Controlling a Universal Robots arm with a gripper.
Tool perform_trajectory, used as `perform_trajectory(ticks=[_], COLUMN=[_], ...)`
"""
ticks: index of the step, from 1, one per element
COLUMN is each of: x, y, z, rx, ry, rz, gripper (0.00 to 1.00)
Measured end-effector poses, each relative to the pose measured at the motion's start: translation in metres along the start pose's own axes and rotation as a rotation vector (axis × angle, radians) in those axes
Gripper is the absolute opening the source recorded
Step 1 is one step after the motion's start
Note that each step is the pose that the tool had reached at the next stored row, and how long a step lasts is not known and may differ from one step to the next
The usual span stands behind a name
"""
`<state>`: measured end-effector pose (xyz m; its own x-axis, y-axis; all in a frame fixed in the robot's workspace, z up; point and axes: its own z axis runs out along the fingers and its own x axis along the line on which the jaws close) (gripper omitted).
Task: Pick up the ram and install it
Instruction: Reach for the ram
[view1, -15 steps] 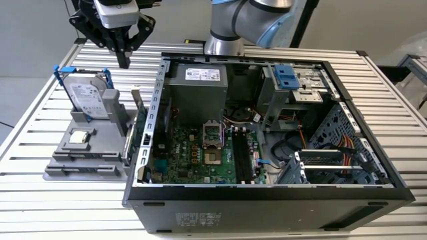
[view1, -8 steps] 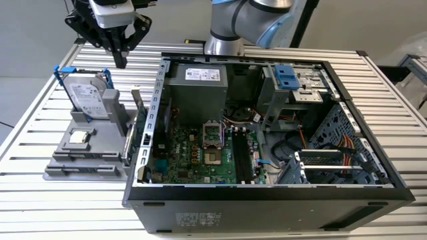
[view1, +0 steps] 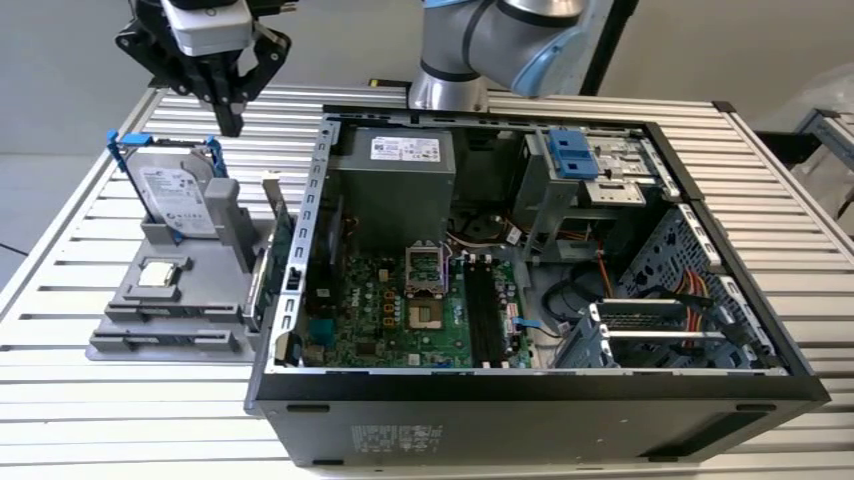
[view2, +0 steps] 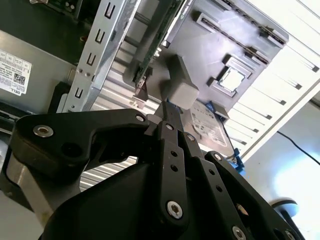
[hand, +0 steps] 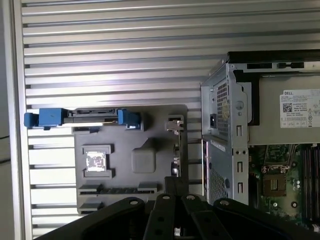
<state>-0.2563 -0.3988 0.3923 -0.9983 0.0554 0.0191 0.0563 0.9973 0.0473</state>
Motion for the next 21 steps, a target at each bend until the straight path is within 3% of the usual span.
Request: perform_trajectory(ticks=[21], x=[0.0204], y=[-0.0012], z=[0.0011], rx=[0.0002], ry=[0.0005], rz=[-0.009], gripper=[0.00])
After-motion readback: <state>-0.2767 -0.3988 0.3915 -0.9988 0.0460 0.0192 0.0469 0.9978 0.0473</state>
